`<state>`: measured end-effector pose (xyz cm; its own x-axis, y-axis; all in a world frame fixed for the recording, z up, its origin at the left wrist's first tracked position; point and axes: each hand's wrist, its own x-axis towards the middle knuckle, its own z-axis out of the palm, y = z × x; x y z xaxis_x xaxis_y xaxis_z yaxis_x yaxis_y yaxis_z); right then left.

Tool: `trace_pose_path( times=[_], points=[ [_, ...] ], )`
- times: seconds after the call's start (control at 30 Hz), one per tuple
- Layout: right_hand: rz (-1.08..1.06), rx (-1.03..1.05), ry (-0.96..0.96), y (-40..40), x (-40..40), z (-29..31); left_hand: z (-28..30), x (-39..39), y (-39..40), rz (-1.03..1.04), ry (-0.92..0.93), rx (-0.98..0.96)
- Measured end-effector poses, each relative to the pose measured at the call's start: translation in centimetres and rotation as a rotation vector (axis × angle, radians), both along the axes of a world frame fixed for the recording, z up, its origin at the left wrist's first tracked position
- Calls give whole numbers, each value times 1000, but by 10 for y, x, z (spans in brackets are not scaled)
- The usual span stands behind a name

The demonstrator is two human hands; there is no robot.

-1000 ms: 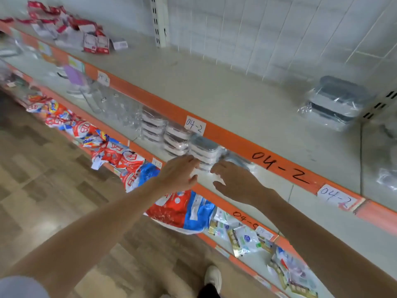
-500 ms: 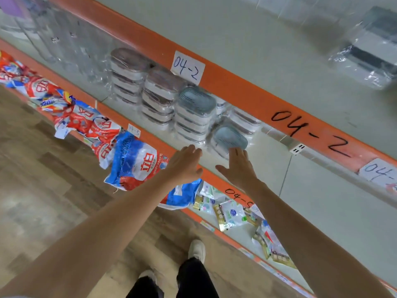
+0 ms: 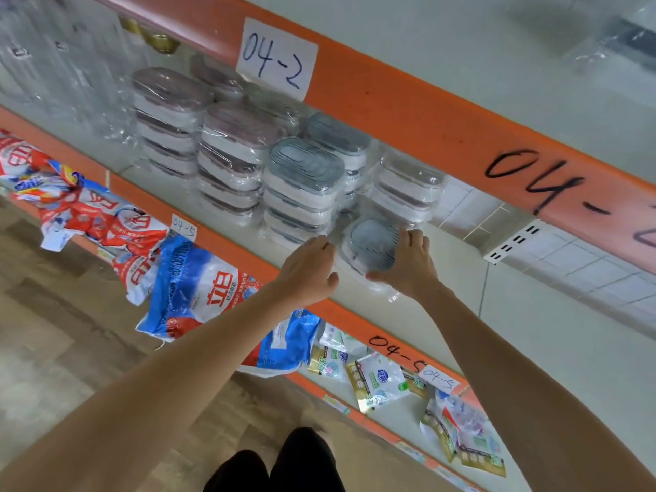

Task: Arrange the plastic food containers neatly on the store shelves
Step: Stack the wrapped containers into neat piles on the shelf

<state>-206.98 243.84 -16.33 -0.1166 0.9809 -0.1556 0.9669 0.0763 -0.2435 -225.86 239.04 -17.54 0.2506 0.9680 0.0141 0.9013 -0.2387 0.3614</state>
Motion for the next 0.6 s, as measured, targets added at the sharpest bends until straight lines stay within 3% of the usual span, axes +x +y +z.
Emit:
trace_pose_path(
  times=[0.2, 0.37, 0.47, 0.6],
  points=[
    [-123, -32, 3, -61, 63, -3, -1, 38, 24, -146, 60, -53],
    [-167, -84, -51, -102, 97, -11, -27, 73, 51, -222, 351, -162],
    [-172, -92, -63, -121, 109, -15, -40, 78, 49, -212, 435, -111],
    [-206, -125, -56, -141, 111, -20, -36, 80, 40, -294, 402, -15]
  ],
)
